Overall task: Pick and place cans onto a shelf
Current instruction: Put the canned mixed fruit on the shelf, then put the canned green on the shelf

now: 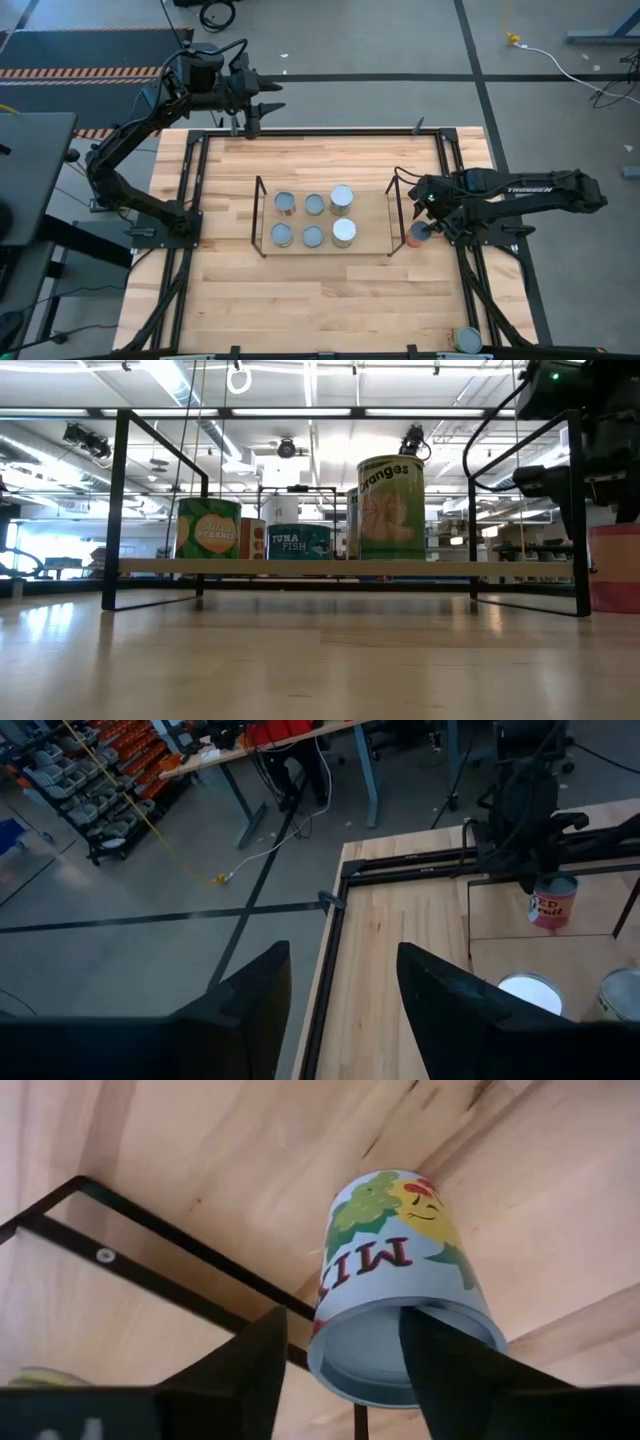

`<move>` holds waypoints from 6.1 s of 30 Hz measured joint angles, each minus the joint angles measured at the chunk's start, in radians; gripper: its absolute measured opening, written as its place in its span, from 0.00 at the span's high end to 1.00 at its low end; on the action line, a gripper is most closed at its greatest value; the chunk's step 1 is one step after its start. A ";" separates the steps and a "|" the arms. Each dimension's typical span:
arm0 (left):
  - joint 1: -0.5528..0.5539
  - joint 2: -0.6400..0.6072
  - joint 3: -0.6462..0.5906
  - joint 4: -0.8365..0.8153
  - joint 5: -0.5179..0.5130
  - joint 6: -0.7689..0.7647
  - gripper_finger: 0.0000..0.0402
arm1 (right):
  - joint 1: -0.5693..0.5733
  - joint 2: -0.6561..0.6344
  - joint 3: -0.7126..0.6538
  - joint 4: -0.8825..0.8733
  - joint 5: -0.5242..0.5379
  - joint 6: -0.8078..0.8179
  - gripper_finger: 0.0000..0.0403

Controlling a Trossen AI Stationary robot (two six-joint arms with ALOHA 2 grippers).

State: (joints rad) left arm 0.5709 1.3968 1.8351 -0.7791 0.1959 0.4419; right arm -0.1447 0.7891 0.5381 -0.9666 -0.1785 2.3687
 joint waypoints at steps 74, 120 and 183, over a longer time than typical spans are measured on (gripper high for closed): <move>0.168 -0.149 0.001 -0.020 -0.110 -0.560 0.53 | -0.376 1.041 1.557 -0.443 0.200 -2.644 1.00; -0.044 -0.208 0.000 0.159 -0.102 -0.641 0.53 | 0.007 1.043 1.083 -0.501 0.106 -2.443 0.99; -0.250 -0.235 0.000 0.189 -0.008 -0.548 0.53 | 0.023 0.973 1.260 -0.554 0.087 -2.337 0.66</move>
State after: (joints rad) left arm 0.3211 1.1614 1.8351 -0.5898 0.1880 -0.1064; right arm -0.1214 1.7623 1.7980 -1.5208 -0.0915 0.0319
